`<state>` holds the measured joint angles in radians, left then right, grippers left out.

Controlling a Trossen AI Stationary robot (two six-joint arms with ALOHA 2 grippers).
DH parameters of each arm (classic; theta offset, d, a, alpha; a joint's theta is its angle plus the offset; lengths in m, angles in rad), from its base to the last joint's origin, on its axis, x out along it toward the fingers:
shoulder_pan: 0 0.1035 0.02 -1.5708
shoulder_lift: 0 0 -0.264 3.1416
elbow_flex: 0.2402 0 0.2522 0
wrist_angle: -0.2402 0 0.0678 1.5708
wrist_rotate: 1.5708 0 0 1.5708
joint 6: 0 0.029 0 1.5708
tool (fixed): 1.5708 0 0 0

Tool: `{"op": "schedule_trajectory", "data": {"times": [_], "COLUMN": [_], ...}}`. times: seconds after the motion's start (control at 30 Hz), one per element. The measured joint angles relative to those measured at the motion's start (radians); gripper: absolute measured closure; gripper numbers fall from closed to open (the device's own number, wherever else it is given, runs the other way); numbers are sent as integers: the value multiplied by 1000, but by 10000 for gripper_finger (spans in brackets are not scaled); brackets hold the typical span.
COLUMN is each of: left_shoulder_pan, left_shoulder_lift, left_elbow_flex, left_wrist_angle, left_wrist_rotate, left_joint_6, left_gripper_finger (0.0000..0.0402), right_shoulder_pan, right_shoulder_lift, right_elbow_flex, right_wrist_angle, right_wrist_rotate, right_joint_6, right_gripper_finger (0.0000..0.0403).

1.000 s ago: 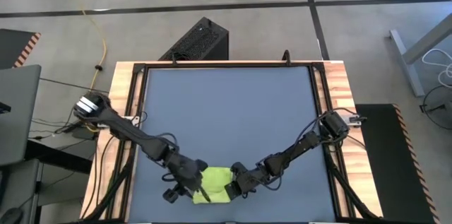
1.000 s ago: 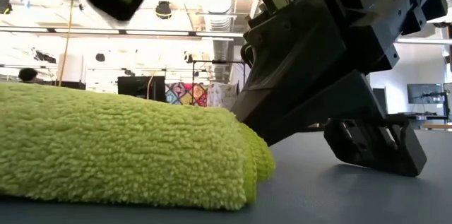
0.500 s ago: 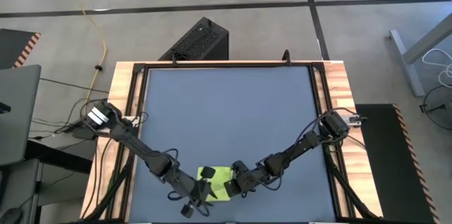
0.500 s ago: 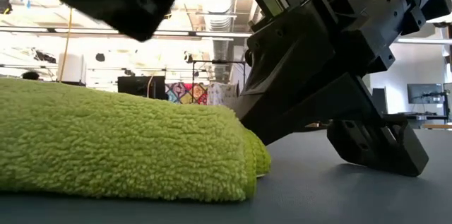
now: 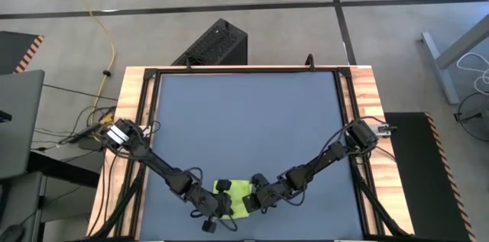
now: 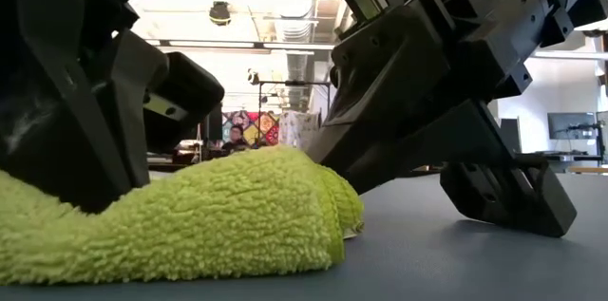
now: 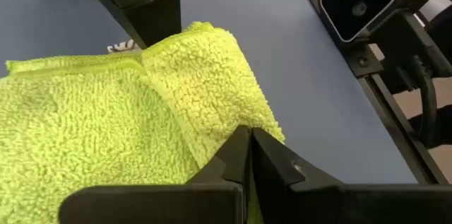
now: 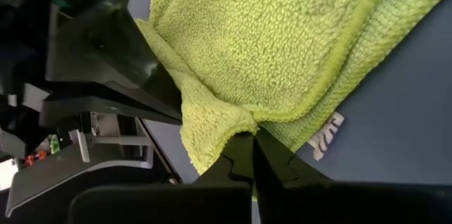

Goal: Roll towel
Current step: Roll the green towel

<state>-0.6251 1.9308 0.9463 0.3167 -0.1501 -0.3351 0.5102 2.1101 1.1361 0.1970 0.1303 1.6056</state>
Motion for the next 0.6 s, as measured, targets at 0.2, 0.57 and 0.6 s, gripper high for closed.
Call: {"op": "schedule_trajectory", "data": {"times": [0.2,0.57,0.6], "left_shoulder_pan": [13,61,67], "left_shoulder_lift": [0,0,0], "left_elbow_flex": [0,0,0], "left_wrist_angle": [-6,-12,-11], "left_wrist_rotate": [12,95,104], "left_joint_6": [11,-4,-3], "left_gripper_finger": [401,401,401], "right_shoulder_pan": [-11,-14,-14], "right_shoulder_lift": [-6,-126,-146], "right_elbow_flex": [-2,-8,-8], "right_wrist_angle": [12,-171,-204], "right_wrist_rotate": [-72,-98,-96], "right_joint_6": [-9,-147,-169], "right_gripper_finger": [333,245,240]}}
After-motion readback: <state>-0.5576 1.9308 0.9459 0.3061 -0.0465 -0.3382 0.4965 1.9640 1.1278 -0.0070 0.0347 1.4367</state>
